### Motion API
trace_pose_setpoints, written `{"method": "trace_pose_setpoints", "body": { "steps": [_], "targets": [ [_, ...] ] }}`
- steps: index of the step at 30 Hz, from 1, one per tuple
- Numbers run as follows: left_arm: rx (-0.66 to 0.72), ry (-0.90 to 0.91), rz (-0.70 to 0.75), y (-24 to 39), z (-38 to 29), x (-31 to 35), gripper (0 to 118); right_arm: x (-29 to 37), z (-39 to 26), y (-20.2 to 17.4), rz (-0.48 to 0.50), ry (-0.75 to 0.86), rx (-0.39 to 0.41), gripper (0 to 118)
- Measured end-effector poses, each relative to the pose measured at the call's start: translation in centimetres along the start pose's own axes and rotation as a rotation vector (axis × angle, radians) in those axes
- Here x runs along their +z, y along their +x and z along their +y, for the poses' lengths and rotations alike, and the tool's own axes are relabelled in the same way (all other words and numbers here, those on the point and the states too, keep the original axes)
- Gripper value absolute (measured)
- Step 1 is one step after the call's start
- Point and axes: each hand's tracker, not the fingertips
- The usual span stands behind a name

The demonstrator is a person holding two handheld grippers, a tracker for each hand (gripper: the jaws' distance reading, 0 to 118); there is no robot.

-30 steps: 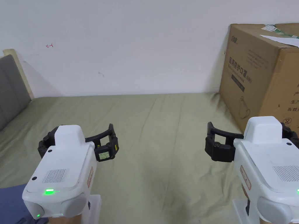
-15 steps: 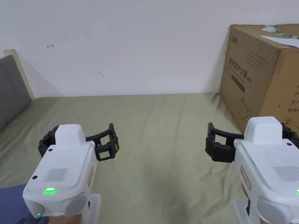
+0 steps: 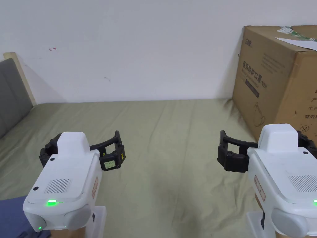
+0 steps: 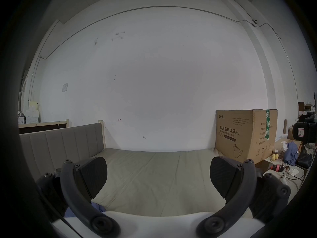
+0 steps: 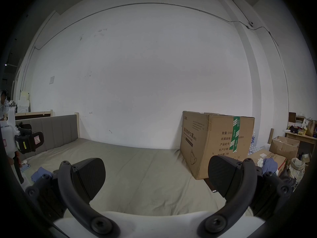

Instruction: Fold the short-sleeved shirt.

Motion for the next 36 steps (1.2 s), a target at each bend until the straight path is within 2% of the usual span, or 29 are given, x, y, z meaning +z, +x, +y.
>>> {"method": "trace_pose_setpoints", "body": {
  "steps": [5, 7, 13, 16, 21, 26, 36],
  "targets": [
    [0.005, 0.002, 0.0, -0.1, 0.1, 0.1, 118, -0.4, 0.1, 0.2, -0.005, -0.025, -0.002, 118],
    [0.007, 0.001, 0.001, -0.2, 0.1, 0.1, 118, -0.7, 0.2, 0.3, 0.001, -0.072, -0.033, 118],
    [0.01, 0.012, 0.009, -0.6, 0.1, 0.2, 118, -1.9, 1.5, 0.5, -0.08, -0.34, -0.219, 117],
    [0.023, 0.015, 0.009, -0.7, 0.2, 0.2, 118, -2.7, 2.4, 0.6, -0.13, -0.532, -0.26, 117],
    [0.029, 0.017, 0.007, -0.8, 0.3, 0.2, 118, -3.1, 2.9, 0.6, -0.093, -0.583, -0.266, 117],
    [0.025, 0.019, 0.002, -0.6, 0.3, 0.3, 118, -3.0, 2.7, 0.2, -0.118, -0.565, -0.24, 117],
    [0.014, 0.017, -0.002, -0.4, 0.2, 0.3, 118, -3.1, 2.1, 0.3, -0.12, -0.55, -0.249, 115]
  ]
}}
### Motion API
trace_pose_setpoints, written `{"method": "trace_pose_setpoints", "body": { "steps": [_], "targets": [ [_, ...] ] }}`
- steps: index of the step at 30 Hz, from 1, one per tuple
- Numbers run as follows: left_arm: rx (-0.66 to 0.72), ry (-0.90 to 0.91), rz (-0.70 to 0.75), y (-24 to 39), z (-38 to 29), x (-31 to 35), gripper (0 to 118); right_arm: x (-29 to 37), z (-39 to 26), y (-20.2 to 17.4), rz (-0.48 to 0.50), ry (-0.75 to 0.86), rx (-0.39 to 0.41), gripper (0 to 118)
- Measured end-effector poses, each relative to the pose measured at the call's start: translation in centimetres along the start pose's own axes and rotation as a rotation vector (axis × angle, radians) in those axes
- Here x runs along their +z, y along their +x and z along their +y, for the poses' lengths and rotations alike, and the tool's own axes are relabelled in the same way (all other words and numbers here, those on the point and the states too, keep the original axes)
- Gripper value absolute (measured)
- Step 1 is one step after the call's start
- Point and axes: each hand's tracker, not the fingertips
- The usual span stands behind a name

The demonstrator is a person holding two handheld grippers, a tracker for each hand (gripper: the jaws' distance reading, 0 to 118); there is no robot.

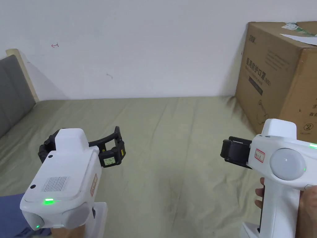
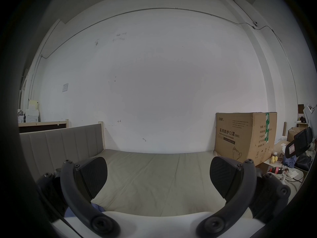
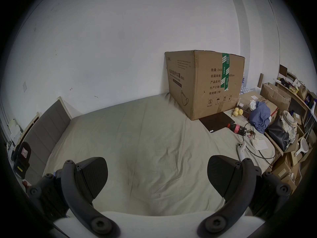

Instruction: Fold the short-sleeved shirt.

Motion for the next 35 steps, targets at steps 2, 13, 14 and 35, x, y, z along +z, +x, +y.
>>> {"method": "trace_pose_setpoints", "body": {
  "steps": [2, 13, 14, 35],
  "targets": [
    [0.001, 0.0, 0.002, 0.0, 0.0, 0.0, 118, 0.0, 0.1, 0.0, -0.01, 0.023, 0.015, 115],
    [-0.001, 0.0, 0.005, -0.2, 0.2, 0.2, 118, 0.1, -1.4, 1.7, 0.167, 0.386, -0.011, 115],
    [-0.003, 0.0, 0.006, -0.2, 0.2, 0.2, 118, 0.2, -1.4, 1.7, 0.156, 0.406, -0.006, 116],
    [-0.004, 0.005, 0.003, 0.0, 0.1, 0.1, 118, 1.0, -2.6, 1.3, 0.066, 0.571, 0.141, 117]
  ]
}}
